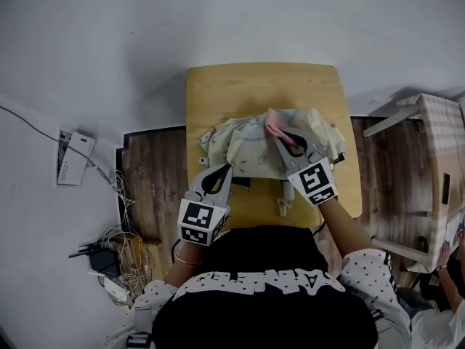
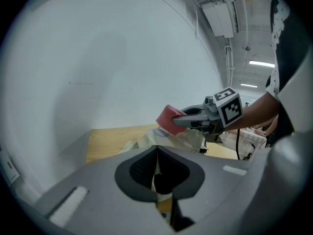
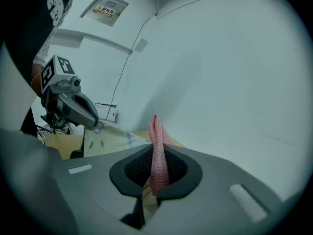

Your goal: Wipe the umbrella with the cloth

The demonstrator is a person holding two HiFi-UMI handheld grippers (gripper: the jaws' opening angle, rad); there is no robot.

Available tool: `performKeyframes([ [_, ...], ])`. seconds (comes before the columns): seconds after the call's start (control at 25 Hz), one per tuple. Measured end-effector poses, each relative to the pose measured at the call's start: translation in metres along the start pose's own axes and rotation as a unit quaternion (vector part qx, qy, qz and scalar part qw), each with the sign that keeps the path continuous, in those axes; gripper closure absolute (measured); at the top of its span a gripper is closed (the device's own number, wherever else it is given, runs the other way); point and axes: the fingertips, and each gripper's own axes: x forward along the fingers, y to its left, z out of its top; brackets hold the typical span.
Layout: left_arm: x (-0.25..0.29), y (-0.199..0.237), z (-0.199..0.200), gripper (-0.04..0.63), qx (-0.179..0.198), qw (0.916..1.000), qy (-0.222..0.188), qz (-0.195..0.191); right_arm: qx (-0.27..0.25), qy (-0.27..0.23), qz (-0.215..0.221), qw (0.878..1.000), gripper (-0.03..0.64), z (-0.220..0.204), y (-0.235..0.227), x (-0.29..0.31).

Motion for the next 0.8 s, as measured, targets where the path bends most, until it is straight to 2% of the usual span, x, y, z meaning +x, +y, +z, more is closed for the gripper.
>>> performKeyframes([
  [0.32, 0.000, 0.009, 0.005, 0.592, 0.004, 1.0000, 0.000, 0.006, -0.022, 0.057, 0.017, 0.998, 0.583, -0.032, 0.002, 0.016],
  [0.8, -0.001, 0.007, 0.003, 0.592, 0.004, 1.0000, 0.002, 0.006, -0.012, 0.080, 0.049, 0.996, 0.583, -0.055, 0.029, 0.001],
])
